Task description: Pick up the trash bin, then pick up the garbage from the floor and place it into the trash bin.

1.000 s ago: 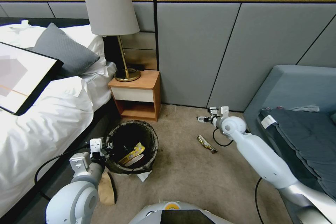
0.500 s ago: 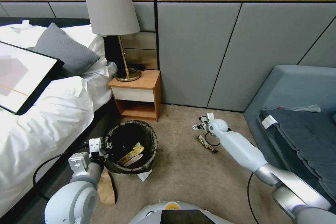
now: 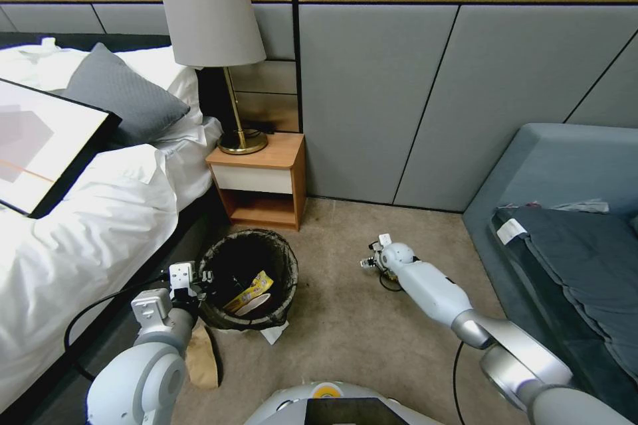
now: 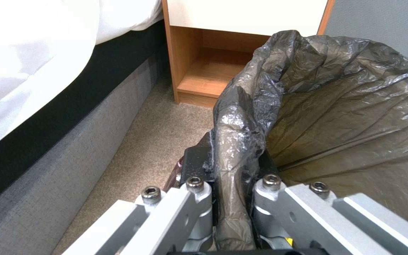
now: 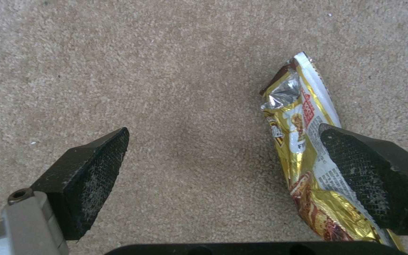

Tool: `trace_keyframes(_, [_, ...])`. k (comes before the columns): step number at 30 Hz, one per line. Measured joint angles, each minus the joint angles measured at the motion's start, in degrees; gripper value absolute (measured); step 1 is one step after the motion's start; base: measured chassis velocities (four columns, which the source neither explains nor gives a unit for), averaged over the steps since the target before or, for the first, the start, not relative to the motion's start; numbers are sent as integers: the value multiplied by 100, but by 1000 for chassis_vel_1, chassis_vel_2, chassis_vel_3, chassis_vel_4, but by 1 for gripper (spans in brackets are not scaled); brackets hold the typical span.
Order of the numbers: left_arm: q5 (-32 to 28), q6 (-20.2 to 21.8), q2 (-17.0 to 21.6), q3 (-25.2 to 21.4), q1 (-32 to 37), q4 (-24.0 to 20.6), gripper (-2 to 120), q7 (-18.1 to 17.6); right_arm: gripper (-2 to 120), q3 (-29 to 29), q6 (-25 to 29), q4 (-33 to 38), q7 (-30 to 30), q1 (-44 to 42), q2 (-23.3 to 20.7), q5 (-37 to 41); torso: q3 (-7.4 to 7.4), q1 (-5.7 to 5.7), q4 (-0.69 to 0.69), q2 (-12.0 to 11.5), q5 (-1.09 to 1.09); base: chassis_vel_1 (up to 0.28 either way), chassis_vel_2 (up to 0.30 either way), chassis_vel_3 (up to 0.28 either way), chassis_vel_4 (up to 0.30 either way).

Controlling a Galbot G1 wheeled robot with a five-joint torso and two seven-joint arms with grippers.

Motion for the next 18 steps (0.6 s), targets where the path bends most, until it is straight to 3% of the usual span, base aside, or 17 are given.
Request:
trace_keyframes(6, [16, 0, -9, -3, 14, 0, 4, 0, 100, 53, 9, -246, -58, -32, 77, -177, 0, 0, -1, 0, 4, 0, 0, 0, 0])
trace_keyframes(7, [21, 0, -11, -3, 13, -1, 4, 0, 100, 225, 35, -642, -150, -115, 194, -543, -1, -1, 3, 1, -7, 0, 0, 0, 0])
trace_keyframes(8, [29, 0, -17, 3, 9, -1, 4, 0, 100, 307, 30, -916, -210, -193, 276, -768, 1, 0, -3, 0, 3, 0, 0, 0, 0])
trace_keyframes(10, [37, 0, -22, 25, -6, -1, 4, 12, 100, 368, 31, -991, -249, -227, 300, -884, -1, 0, -2, 1, 9, 0, 0, 0, 0])
trace_keyframes(11, [51, -1, -28, 25, -4, -2, 4, 6, 100, 396, 31, -965, -252, -242, 249, -920, -1, -1, 6, 1, 3, 0, 0, 0, 0])
trace_keyframes(12, [52, 0, -30, 31, -7, -1, 4, 8, 100, 415, 24, -958, -251, -251, 191, -937, 0, -1, -3, 0, -4, 0, 0, 0, 0])
trace_keyframes(16, [55, -1, -35, 28, 1, -1, 4, 11, 100, 434, 12, -965, -262, -255, 147, -948, 0, -1, 1, 1, 6, 0, 0, 0, 0])
trace_keyframes(18, [56, 0, -34, 22, 12, -1, 4, 9, 100, 440, 14, -976, -266, -258, 132, -952, 0, 0, 1, 1, 1, 0, 0, 0, 0])
